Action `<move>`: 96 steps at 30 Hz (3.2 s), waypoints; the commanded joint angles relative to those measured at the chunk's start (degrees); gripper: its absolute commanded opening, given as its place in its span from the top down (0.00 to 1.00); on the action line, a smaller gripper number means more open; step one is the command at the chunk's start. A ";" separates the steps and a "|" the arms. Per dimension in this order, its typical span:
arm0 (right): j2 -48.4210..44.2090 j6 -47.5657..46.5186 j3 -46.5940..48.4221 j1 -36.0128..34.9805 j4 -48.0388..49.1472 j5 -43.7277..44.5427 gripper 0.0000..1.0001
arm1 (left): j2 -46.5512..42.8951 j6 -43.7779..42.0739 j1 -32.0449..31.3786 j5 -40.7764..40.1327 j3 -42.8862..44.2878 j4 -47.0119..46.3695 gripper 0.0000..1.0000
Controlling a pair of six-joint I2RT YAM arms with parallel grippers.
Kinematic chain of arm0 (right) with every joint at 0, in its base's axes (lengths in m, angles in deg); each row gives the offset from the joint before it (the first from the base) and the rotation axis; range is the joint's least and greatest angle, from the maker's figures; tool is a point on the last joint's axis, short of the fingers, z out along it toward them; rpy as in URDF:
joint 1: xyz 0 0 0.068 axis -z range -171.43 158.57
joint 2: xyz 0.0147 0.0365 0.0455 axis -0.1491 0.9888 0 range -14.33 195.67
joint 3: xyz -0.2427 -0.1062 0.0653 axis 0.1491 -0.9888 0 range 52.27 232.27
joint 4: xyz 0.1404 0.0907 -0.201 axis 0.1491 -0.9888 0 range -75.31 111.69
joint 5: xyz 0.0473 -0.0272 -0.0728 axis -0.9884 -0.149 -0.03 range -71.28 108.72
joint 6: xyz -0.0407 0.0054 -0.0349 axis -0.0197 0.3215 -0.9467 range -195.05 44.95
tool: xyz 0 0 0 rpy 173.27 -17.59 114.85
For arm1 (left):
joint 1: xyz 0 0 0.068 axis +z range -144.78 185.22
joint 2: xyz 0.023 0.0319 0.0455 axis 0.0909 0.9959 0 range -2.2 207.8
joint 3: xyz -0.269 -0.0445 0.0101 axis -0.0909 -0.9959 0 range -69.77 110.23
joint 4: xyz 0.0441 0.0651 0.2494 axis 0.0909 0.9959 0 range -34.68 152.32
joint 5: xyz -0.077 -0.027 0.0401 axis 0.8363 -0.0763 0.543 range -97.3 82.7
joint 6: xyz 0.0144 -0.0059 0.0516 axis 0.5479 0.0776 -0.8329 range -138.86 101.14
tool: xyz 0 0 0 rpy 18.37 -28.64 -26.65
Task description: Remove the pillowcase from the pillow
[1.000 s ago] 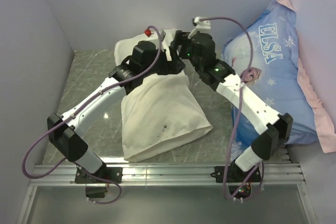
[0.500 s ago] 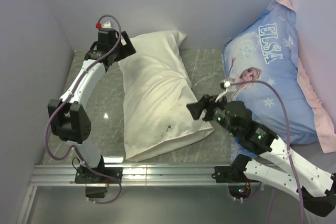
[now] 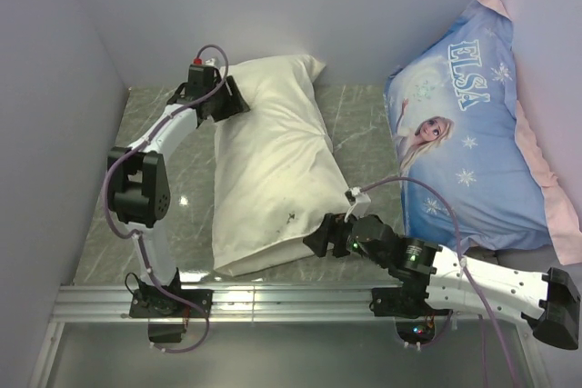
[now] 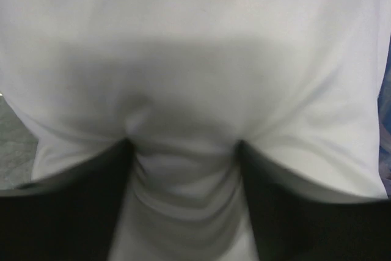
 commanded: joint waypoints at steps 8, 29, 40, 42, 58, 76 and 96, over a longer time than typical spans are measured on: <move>8.68 0.89 2.79 6.85 13.90 11.61 0.90 | -6.68 5.64 -0.36 -7.89 -7.91 -1.43 1.00; 5.62 -9.50 7.63 25.93 11.45 -1.49 0.34 | -32.01 -4.46 -17.02 -28.37 -10.30 18.60 0.25; -14.93 -2.03 -3.79 26.55 2.04 -1.49 0.35 | -29.91 -2.97 -44.20 -46.74 -6.08 31.52 0.22; -16.19 -0.71 -5.81 26.46 3.52 -2.46 0.36 | -29.29 -1.91 -44.74 -49.65 -4.94 33.55 0.20; -22.49 2.10 -5.21 26.46 -9.20 4.65 0.37 | -16.57 -2.97 -66.44 -49.89 -3.80 28.80 0.14; -28.41 7.03 -6.17 26.55 -14.57 3.87 0.38 | -2.91 -2.96 -69.53 -68.47 5.97 32.34 0.53; -16.55 -3.17 -0.29 19.26 2.30 -4.05 0.49 | -16.37 0.64 -57.93 -63.46 0.43 28.29 1.00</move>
